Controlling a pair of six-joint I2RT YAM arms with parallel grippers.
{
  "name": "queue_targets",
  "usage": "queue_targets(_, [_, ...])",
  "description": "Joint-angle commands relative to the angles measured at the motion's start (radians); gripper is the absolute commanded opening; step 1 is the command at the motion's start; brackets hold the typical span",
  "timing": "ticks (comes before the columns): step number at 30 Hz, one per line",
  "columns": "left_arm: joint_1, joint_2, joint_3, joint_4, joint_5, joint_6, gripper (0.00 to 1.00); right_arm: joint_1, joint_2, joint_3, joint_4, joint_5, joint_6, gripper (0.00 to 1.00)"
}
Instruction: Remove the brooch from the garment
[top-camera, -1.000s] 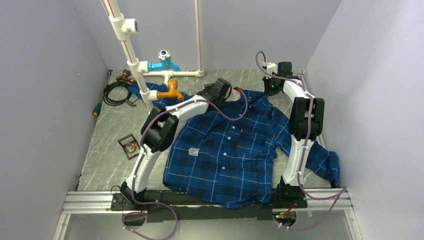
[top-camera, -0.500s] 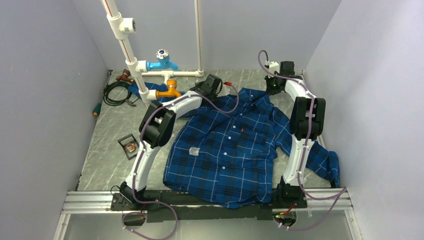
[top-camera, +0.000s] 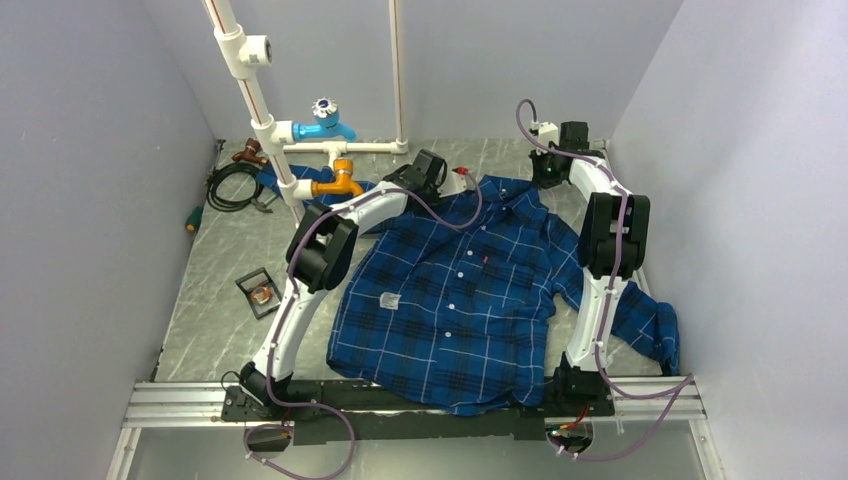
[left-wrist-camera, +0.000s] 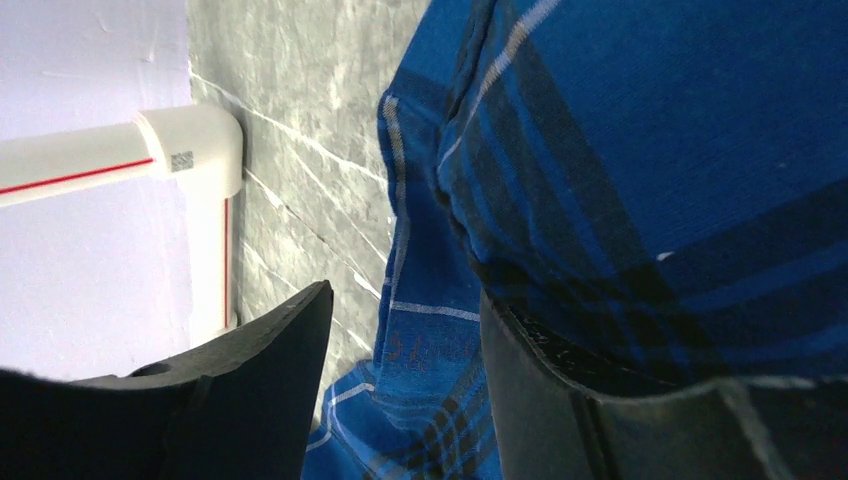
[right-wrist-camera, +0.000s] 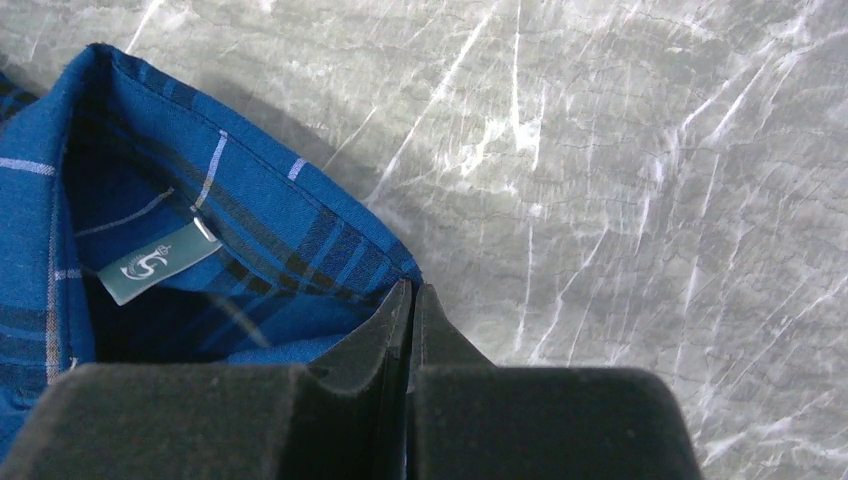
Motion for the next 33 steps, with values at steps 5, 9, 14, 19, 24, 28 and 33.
queue_targets(5, [0.025, 0.066, -0.007, -0.004, -0.126, 0.058, 0.6, -0.009, 0.008, 0.051, 0.027, -0.024, 0.011, 0.0])
queue_targets(9, [0.064, 0.092, 0.032, -0.016, -0.184, 0.059, 0.6, -0.009, 0.03, 0.075, 0.019, -0.017, 0.011, 0.0])
queue_targets(14, [0.095, 0.113, 0.059, 0.011, -0.237, 0.091, 0.6, -0.005, 0.057, 0.102, 0.018, -0.025, 0.037, 0.0])
queue_targets(19, [0.1, 0.064, 0.031, 0.075, -0.243, 0.088, 0.62, 0.008, 0.065, 0.123, 0.013, -0.027, 0.045, 0.03])
queue_targets(24, [0.086, -0.017, -0.011, 0.114, -0.215, 0.07, 0.67, 0.009, 0.034, 0.114, 0.014, -0.038, 0.052, 0.21])
queue_targets(28, [0.052, -0.087, -0.041, 0.131, -0.198, 0.07, 0.7, 0.009, -0.012, 0.102, 0.006, -0.066, 0.063, 0.43])
queue_targets(33, [0.007, -0.142, -0.043, 0.142, -0.197, 0.072, 0.74, 0.006, -0.089, 0.089, -0.02, -0.096, 0.059, 0.62])
